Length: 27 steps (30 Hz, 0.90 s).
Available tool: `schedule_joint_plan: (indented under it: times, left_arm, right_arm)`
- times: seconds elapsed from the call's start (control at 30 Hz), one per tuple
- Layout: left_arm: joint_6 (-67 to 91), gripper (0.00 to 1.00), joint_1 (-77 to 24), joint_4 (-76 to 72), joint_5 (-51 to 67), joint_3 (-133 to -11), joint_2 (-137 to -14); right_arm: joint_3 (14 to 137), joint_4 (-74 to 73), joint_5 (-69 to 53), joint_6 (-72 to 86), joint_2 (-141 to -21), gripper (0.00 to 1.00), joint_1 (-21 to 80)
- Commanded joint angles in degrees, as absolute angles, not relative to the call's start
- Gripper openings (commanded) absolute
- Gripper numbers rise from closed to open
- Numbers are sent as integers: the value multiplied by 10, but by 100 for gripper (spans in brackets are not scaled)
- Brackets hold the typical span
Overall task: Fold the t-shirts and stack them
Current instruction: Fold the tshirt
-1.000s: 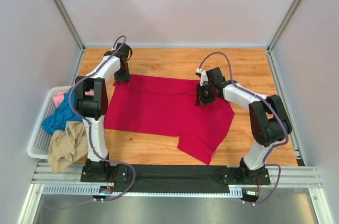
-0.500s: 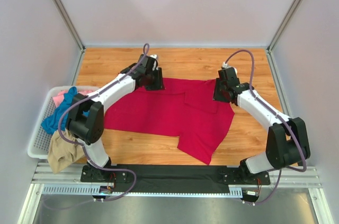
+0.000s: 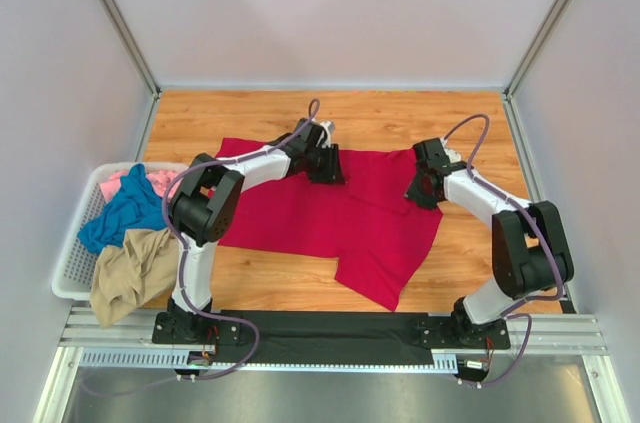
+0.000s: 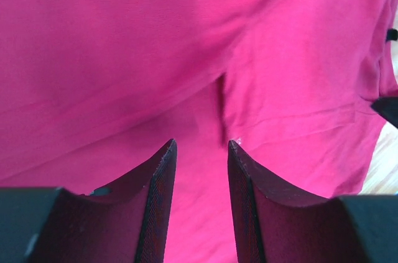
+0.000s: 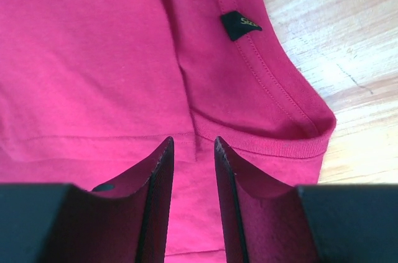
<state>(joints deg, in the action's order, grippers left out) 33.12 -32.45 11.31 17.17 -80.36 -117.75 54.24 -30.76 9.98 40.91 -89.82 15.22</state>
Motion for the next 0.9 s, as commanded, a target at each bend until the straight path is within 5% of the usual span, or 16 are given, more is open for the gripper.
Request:
schedule_joint_plan:
  times: [0.0,0.43,0.67,0.73,0.87]
  left_arm:
    - [336,46,-334,77,192,-836,-1193]
    - [336,45,-351,59,200,-831,-1211]
    - [325,46,-360,64,200,-843,-1220]
    - [326,46,-363,65,200,-841,-1220]
    - [330,45,-366,65,200,-842,-1222]
  right_arm:
    - [535,-263,111,447,-908,34,149]
    - [487,-198,86,475,-926,27,149]
    - [482,-200,93,474,-907,6,149]
    - [486,-210,97,470,-903,7,149]
    - [494,-224,96,468,-903,24,149]
